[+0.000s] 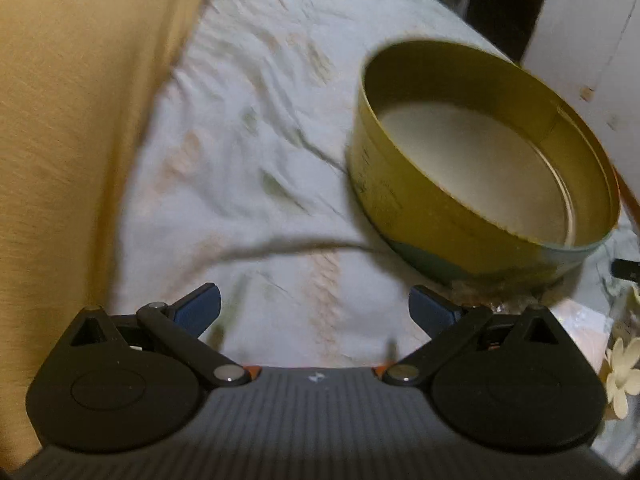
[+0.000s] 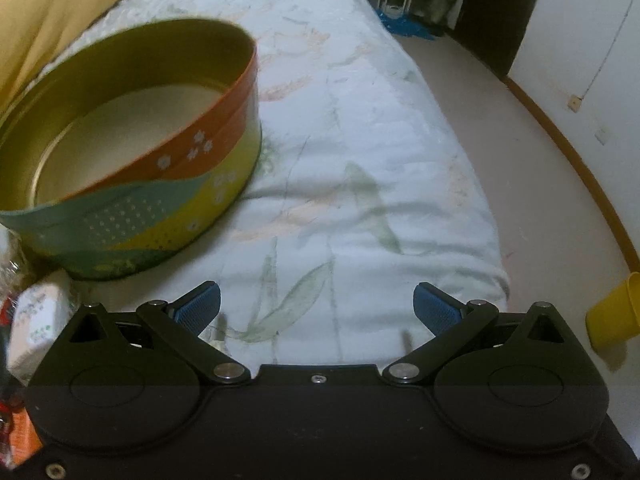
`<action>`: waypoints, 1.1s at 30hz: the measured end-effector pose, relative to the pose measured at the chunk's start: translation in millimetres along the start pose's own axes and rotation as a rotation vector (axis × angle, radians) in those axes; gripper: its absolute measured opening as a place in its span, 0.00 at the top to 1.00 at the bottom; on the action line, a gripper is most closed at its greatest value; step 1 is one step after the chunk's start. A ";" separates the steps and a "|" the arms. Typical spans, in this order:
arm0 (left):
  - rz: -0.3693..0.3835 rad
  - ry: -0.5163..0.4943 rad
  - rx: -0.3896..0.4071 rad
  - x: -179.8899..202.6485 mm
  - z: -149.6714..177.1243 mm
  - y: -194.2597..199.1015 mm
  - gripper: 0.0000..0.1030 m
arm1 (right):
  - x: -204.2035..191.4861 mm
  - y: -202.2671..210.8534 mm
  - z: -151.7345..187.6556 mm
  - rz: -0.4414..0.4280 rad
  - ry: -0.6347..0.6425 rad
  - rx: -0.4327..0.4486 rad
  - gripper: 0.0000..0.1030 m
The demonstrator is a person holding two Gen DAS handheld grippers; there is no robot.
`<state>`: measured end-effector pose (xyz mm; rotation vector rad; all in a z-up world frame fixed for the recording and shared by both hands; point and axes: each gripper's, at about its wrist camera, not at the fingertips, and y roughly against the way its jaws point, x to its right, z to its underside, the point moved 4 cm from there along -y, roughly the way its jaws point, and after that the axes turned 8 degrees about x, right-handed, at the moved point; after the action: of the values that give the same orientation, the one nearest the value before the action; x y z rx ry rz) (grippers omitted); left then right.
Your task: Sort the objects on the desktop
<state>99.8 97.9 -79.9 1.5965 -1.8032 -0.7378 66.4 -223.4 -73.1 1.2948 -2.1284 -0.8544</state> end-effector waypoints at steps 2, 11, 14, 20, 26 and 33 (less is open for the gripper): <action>0.004 -0.019 -0.044 5.7 4.1 -12.4 0.00 | -3.7 -7.8 0.5 -0.024 0.011 -0.004 0.00; -0.018 -0.066 0.096 8.1 22.0 -39.8 0.00 | -12.0 -34.0 1.1 -0.064 0.036 -0.001 0.00; -0.019 -0.080 0.249 9.0 34.7 -38.5 0.00 | -9.3 -38.6 4.7 -0.079 0.010 -0.002 0.00; 0.012 -0.058 0.376 5.6 48.8 -33.8 0.00 | -9.5 -35.1 8.6 -0.082 0.014 0.015 0.00; 0.008 -0.064 0.376 11.3 50.4 -32.9 0.00 | -9.1 -33.7 10.8 -0.088 0.014 0.027 0.00; 0.006 -0.061 0.377 5.6 51.8 -31.8 0.00 | -8.7 -32.4 12.7 -0.100 0.026 0.039 0.00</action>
<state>80.9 89.2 -137.3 1.8179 -2.0835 -0.4649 80.3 -223.7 -106.2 1.4346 -2.0844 -0.8351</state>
